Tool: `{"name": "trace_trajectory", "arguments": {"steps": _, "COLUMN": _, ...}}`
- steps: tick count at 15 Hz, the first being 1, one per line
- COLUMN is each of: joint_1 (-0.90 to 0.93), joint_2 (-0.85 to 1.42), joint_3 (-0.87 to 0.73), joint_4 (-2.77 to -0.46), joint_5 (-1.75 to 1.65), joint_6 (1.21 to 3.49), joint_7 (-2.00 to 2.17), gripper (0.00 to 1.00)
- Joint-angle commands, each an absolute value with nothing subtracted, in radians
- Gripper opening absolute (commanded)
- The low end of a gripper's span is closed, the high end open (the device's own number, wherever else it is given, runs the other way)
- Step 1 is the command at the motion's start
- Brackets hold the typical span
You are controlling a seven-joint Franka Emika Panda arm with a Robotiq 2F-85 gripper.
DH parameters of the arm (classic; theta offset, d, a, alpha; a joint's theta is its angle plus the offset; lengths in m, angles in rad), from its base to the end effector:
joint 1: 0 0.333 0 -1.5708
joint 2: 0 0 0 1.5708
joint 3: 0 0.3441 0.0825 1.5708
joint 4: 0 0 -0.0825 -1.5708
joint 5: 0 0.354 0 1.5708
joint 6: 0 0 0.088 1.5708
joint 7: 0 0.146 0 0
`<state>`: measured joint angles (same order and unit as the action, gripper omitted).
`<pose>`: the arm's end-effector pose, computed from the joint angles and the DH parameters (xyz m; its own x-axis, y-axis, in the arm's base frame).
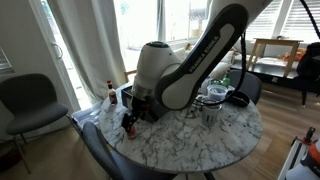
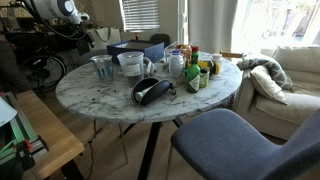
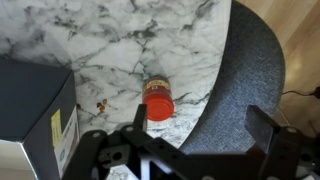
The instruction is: Place the small container in the box
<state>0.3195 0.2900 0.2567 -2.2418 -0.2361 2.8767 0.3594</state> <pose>0.4816 0.3223 0.2939 0.8643 0.3639 0.3472 0.4081 -0.9109 -0.0613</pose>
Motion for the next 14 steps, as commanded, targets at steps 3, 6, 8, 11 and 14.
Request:
{"name": "trace_trajectory", "arguments": {"steps": 3, "joint_1": 0.529, "joint_2": 0.413, "joint_3": 0.043, "joint_4": -2.113, "joint_5": -0.553, "joint_6": 2.905, "joint_7": 0.602, "gripper": 1.00}}
{"name": "trace_trajectory", "arguments": {"steps": 6, "joint_1": 0.590, "joint_2": 0.472, "joint_3": -0.029, "joint_4": -2.043, "joint_5": -0.633, "joint_6": 2.895, "joint_7": 0.684, "gripper": 1.00}}
{"name": "trace_trajectory", "arguments": {"steps": 8, "joint_1": 0.591, "joint_2": 0.507, "joint_3": -0.036, "joint_4": -2.015, "joint_5": -0.617, "joint_6": 2.881, "joint_7": 0.685, "gripper": 1.00}}
{"name": "trace_trajectory", "arguments": {"steps": 11, "joint_1": 0.566, "joint_2": 0.555, "joint_3": -0.021, "joint_4": -1.986, "joint_5": -0.569, "joint_6": 2.858, "joint_7": 0.657, "gripper": 1.00}}
{"name": "trace_trajectory", "arguments": {"steps": 14, "joint_1": 0.574, "joint_2": 0.585, "joint_3": -0.034, "joint_4": -1.959, "joint_5": -0.500, "joint_6": 2.842, "joint_7": 0.617, "gripper": 0.98}}
